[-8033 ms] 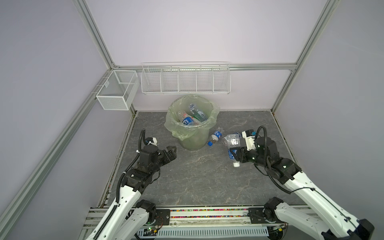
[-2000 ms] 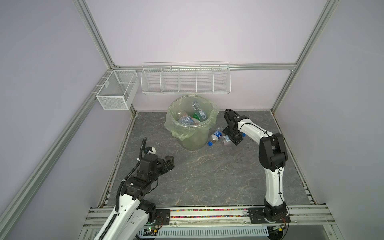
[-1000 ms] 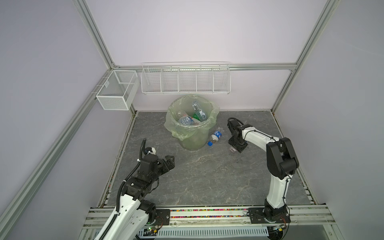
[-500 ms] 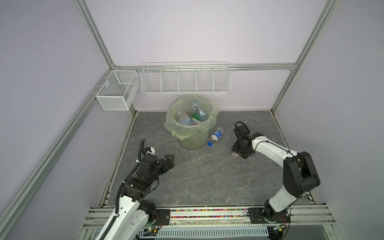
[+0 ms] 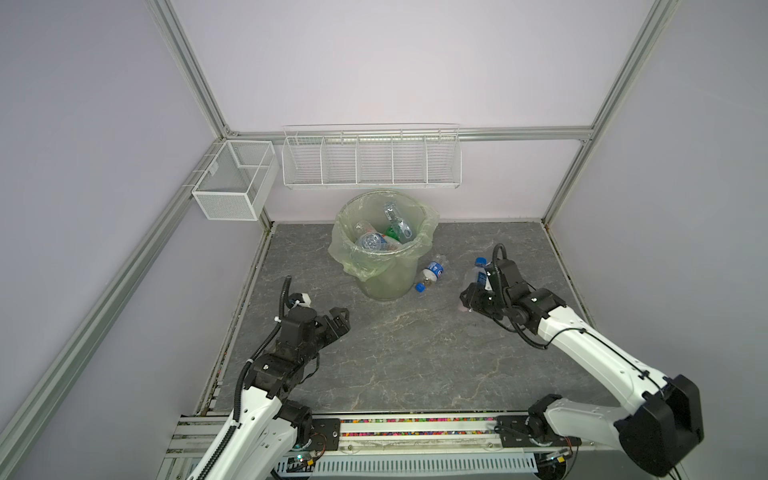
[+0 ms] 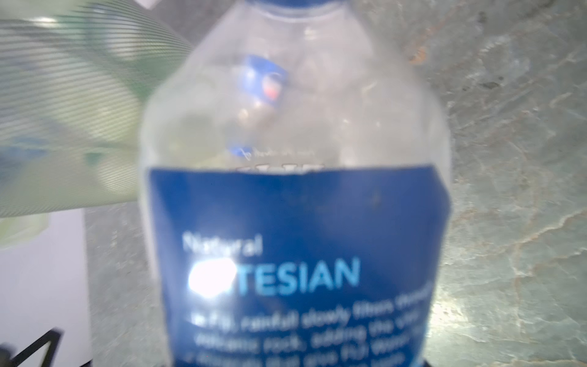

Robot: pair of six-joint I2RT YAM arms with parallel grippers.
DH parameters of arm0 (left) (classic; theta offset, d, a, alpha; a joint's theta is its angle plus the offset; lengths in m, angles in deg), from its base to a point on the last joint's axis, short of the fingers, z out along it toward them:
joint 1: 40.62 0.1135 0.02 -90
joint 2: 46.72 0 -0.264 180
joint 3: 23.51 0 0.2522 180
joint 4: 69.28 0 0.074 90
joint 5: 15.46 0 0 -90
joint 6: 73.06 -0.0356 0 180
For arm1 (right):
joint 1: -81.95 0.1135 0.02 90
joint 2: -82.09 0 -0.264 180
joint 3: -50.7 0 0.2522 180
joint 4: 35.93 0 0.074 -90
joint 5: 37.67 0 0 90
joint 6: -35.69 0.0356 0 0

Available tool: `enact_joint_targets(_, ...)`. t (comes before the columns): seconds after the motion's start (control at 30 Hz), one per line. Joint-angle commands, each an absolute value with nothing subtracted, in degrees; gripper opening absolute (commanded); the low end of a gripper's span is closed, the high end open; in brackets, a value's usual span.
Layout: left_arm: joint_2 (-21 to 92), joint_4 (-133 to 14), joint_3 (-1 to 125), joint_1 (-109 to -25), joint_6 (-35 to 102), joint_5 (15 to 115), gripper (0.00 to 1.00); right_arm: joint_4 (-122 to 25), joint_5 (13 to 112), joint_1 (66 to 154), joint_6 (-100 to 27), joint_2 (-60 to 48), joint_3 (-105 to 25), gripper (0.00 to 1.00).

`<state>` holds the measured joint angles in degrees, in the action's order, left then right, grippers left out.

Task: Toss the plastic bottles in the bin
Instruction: 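Close the right gripper on the Artesian bottle and lift it, then carry the Artesian bottle over the bin and open the right gripper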

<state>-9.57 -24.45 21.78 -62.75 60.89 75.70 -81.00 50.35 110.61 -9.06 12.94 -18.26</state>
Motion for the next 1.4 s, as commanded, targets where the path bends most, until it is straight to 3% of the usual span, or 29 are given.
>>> enact_joint_targets(0.0, -8.6, -25.7, 21.8, -62.6, 61.4, 76.3, 0.99, -82.1, 53.9, 111.1, -11.8, 12.9, -20.2, 0.54)
enact_joint_targets(0.4, -8.0, -27.3, 21.8, -62.5, 62.1, 78.4, 0.99, -78.5, 57.0, 111.8, -10.6, 13.8, -25.3, 0.54)
enact_joint_targets(0.87, -5.0, -26.1, 22.7, -62.5, 59.3, 81.3, 0.99, -70.8, 57.0, 112.8, -10.4, 20.8, -16.6, 0.55)
enact_joint_targets(1.07, -4.0, -26.0, 23.4, -62.5, 59.0, 81.2, 0.99, -74.3, 57.6, 115.6, -11.4, 9.2, -35.4, 0.54)
enact_joint_targets(1.23, -4.7, -24.9, 23.1, -62.6, 59.9, 80.1, 0.99, -78.6, 59.1, 116.2, -10.5, -8.4, -59.2, 0.53)
enact_joint_targets(1.37, -6.6, -24.0, 22.7, -62.5, 60.7, 79.4, 1.0, -83.6, 59.8, 116.4, -8.9, -22.4, -78.5, 0.61)
